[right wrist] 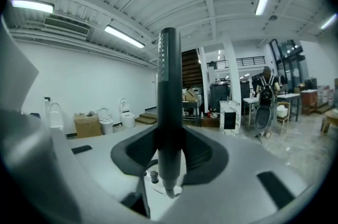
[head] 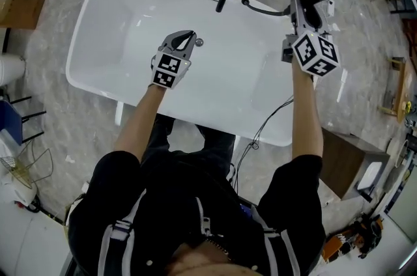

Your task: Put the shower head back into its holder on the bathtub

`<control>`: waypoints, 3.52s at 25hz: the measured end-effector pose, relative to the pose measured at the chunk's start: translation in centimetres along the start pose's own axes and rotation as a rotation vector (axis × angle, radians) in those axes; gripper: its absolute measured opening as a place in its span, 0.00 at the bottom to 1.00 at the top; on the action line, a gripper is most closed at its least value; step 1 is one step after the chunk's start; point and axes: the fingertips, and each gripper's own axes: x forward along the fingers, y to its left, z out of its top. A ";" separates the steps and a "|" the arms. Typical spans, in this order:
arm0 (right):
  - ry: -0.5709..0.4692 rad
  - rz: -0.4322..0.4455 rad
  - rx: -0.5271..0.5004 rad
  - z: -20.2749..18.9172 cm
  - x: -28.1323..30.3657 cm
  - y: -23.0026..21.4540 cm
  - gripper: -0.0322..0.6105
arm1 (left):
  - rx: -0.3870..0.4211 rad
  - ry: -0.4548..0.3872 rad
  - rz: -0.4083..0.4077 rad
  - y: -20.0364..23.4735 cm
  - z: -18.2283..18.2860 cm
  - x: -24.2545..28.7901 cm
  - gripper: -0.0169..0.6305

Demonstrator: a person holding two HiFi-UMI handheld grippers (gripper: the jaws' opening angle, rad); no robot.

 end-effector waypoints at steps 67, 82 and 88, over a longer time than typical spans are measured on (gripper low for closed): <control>0.399 -0.006 -0.036 -34.4 24.6 -6.7 0.27 | -0.077 0.163 -0.034 -1.9 -18.9 0.1 0.08; 0.493 -0.045 0.014 -38.8 25.3 -7.4 0.28 | -0.074 0.224 -0.005 -0.4 -21.4 -2.3 0.08; 0.537 -0.042 -0.004 -38.8 23.7 -6.8 0.34 | -0.055 0.229 -0.017 -0.2 -20.4 -2.3 0.08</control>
